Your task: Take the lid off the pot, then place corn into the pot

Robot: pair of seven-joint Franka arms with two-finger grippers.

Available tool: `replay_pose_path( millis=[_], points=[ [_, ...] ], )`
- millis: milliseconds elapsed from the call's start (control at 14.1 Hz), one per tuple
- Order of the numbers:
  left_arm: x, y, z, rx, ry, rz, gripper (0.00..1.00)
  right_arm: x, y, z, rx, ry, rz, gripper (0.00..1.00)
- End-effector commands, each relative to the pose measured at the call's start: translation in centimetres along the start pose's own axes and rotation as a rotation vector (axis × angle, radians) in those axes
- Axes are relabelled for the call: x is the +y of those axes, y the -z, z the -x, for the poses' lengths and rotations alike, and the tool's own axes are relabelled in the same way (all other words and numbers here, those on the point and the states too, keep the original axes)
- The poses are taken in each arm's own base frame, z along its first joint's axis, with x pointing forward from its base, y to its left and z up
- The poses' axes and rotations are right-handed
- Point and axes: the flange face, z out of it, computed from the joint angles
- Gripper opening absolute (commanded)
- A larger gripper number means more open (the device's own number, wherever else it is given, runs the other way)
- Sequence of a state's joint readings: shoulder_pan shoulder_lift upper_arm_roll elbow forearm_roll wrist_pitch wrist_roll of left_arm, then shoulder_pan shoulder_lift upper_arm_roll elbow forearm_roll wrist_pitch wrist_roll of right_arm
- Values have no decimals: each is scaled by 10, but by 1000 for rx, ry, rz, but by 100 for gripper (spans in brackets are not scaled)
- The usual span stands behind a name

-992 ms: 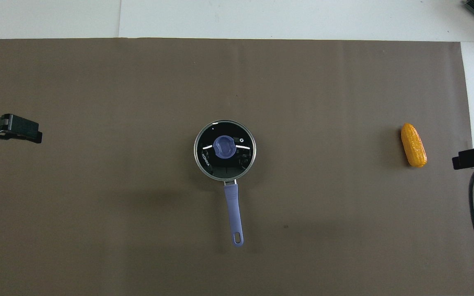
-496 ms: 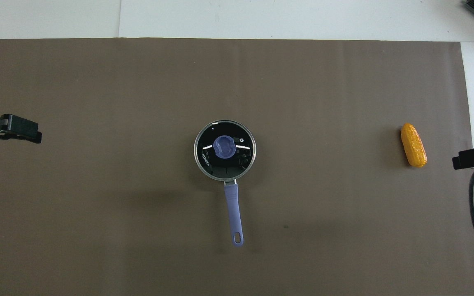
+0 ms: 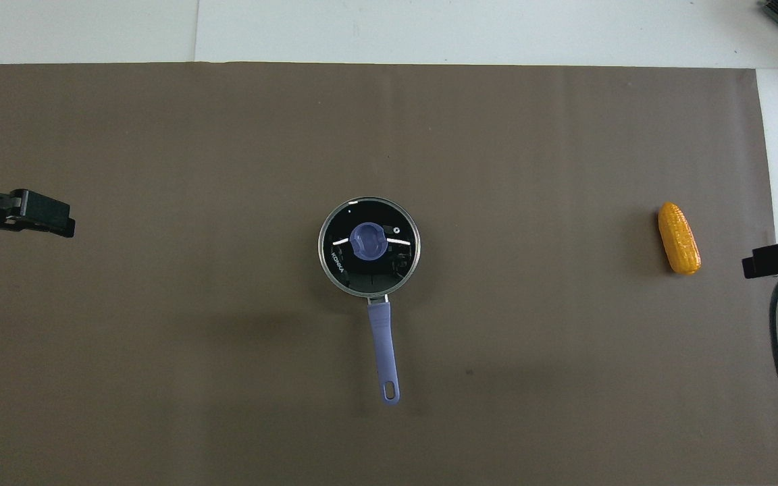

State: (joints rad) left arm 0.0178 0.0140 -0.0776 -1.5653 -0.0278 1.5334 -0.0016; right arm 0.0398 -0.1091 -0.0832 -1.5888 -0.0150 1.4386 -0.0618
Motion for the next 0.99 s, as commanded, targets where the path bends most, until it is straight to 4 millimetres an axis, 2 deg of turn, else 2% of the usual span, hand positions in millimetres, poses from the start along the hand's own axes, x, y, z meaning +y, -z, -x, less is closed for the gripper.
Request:
replay_pose_path(
  millis=[0, 709, 921],
  points=[
    [2, -1, 5, -10, -4, -11, 100, 2, -2, 6, 4, -24, -16, 100],
    [3, -1, 5, -11, -12, -11, 100, 2, -1, 6, 5, -24, -16, 100],
    [-2, 7, 5, 9, -2, -10, 100, 2, -1, 6, 5, -22, -16, 100]
  ],
)
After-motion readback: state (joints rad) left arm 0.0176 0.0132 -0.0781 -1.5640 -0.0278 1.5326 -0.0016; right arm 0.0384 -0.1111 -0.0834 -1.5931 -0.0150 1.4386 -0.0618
